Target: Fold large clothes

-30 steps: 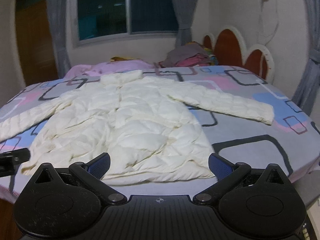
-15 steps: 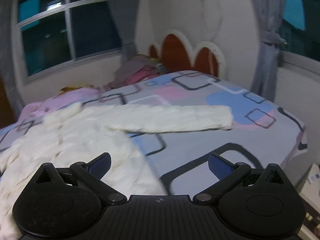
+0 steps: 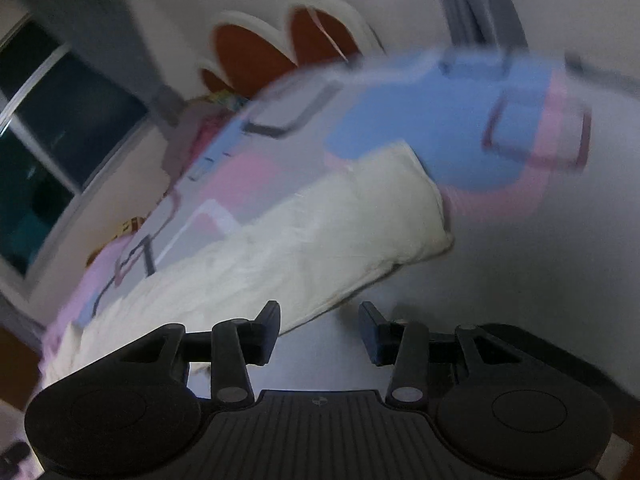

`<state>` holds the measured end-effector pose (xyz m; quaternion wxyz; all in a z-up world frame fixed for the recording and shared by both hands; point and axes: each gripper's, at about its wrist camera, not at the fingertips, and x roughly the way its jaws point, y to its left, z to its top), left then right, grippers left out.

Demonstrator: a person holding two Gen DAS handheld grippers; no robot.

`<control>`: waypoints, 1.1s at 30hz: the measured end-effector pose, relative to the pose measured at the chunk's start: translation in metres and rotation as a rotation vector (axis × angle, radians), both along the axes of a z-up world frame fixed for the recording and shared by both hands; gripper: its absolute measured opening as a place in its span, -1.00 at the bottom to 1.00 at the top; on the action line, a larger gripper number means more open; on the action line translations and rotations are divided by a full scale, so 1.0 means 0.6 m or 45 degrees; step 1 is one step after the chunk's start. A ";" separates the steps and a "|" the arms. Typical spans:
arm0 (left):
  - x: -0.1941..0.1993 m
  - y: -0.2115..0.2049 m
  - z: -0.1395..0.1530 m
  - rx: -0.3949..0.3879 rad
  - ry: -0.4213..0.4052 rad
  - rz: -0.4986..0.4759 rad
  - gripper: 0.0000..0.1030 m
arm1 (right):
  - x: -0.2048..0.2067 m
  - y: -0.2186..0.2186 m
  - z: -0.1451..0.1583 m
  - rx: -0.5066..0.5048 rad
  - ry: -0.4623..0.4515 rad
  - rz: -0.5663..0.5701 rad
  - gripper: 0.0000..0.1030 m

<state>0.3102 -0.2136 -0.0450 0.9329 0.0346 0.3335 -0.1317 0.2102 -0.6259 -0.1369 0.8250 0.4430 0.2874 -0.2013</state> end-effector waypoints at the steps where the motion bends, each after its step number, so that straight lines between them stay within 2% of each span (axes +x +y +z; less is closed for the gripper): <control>1: 0.009 -0.013 -0.002 0.010 0.006 0.000 1.00 | 0.005 -0.016 -0.015 0.047 -0.004 -0.015 0.02; 3: 0.024 -0.040 -0.010 0.035 0.023 -0.003 1.00 | 0.005 -0.035 -0.031 0.063 -0.042 -0.039 0.33; 4: 0.029 -0.049 -0.014 0.048 0.040 -0.007 1.00 | 0.005 -0.040 -0.035 0.064 -0.059 -0.041 0.40; 9: 0.045 -0.069 -0.038 0.114 0.119 -0.017 1.00 | -0.017 -0.065 -0.044 0.111 -0.166 -0.116 0.40; 10: 0.049 -0.070 -0.038 0.115 0.124 -0.014 1.00 | -0.023 -0.066 -0.041 0.101 -0.162 -0.140 0.18; 11: 0.054 -0.070 -0.035 0.114 0.120 -0.012 1.00 | -0.029 -0.064 -0.036 0.053 -0.121 -0.156 -0.51; 12: 0.056 -0.065 -0.030 0.115 0.103 -0.005 1.00 | -0.027 -0.062 -0.030 0.004 -0.091 -0.134 -0.70; 14: 0.059 -0.052 -0.018 0.122 0.055 0.026 1.00 | -0.014 -0.048 -0.020 -0.120 -0.015 -0.070 -0.74; 15: 0.062 -0.042 -0.016 0.126 0.034 0.051 1.00 | -0.011 -0.054 -0.025 -0.117 0.025 -0.071 -0.74; 17: 0.073 -0.015 -0.018 0.147 0.076 0.097 1.00 | -0.008 -0.066 -0.022 -0.088 0.043 -0.084 -0.75; 19: 0.076 0.021 -0.019 0.140 0.111 0.133 1.00 | 0.003 -0.046 0.006 -0.226 0.101 -0.028 -0.76; 20: 0.074 0.041 -0.018 0.130 0.111 0.141 0.99 | 0.007 -0.035 0.022 -0.290 0.089 -0.004 -0.87; 24: 0.067 0.123 -0.024 0.167 0.085 0.171 0.87 | 0.020 0.056 0.110 -0.551 -0.038 0.160 -0.87; 26: 0.075 0.164 -0.027 0.132 0.091 0.195 0.77 | 0.035 0.122 0.152 -0.653 -0.119 0.265 -0.87; 29: 0.085 0.230 -0.028 0.067 0.097 0.259 0.68 | 0.079 0.227 0.191 -0.713 -0.219 0.444 -0.87; 33: 0.091 0.305 -0.013 0.005 0.072 0.328 0.64 | 0.138 0.384 0.202 -0.764 -0.307 0.698 -0.87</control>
